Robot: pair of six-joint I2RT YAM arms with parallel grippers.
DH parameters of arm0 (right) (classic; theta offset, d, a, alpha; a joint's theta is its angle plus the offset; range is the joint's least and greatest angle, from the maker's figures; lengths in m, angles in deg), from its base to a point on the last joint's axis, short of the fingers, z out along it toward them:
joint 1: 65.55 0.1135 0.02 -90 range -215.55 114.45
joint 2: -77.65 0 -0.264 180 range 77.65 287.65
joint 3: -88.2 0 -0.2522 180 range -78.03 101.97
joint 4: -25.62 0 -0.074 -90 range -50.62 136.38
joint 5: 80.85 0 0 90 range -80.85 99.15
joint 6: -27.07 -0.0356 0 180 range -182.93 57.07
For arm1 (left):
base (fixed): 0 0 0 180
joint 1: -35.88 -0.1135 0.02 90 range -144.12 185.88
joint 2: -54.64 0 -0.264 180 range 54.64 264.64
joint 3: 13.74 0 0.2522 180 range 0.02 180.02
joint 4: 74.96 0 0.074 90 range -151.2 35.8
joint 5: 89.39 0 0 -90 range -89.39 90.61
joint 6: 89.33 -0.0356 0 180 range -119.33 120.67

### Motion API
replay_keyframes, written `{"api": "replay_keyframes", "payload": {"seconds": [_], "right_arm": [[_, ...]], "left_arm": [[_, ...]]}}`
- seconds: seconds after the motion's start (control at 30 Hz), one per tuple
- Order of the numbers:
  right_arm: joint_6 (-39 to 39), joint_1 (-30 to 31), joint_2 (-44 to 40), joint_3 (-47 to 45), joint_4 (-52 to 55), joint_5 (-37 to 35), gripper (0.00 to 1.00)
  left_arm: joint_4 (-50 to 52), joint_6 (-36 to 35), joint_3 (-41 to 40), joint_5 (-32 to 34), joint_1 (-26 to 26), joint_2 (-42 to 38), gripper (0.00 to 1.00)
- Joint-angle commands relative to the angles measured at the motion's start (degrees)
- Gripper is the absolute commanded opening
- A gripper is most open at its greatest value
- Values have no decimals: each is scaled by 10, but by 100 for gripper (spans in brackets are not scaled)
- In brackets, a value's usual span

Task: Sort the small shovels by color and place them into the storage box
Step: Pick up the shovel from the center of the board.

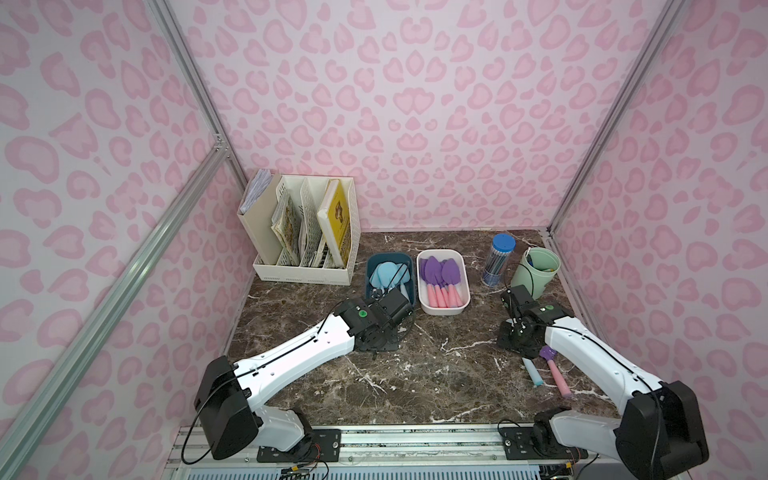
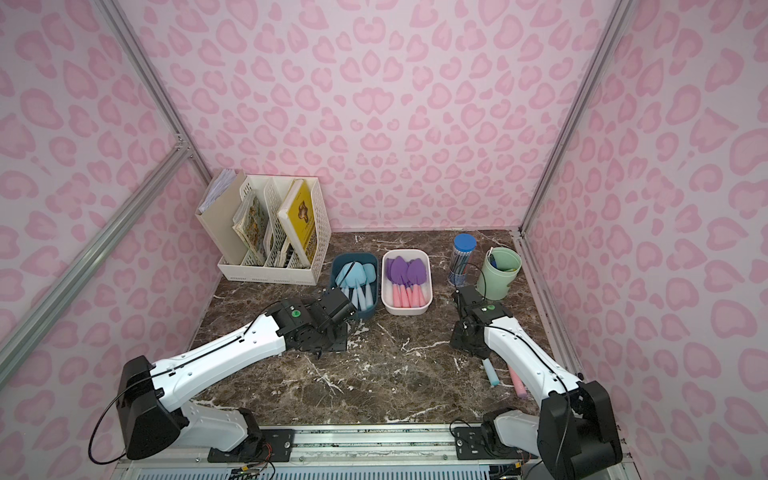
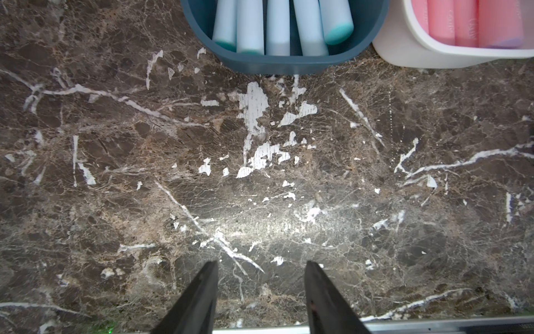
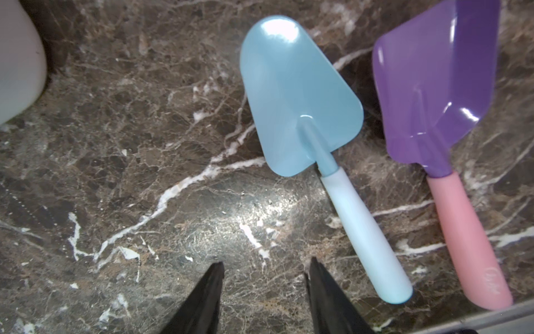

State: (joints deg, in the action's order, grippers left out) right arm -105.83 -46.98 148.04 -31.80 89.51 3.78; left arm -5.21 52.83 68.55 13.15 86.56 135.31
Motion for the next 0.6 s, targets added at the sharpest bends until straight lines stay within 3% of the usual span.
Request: {"api": "replay_keyframes", "payload": {"seconds": [0.0, 0.2, 0.57], "right_arm": [[0, -19, -14, -13, -9, 7, 57], [11, -48, -20, -27, 0, -2, 72], [39, -104, -3, -47, -17, 7, 75]], "left_arm": [[-7, 1, -1, -4, 0, 4, 54], [-15, 1, -9, -5, 1, 11, 54], [-25, -5, -9, -13, 1, 27, 55]]}}
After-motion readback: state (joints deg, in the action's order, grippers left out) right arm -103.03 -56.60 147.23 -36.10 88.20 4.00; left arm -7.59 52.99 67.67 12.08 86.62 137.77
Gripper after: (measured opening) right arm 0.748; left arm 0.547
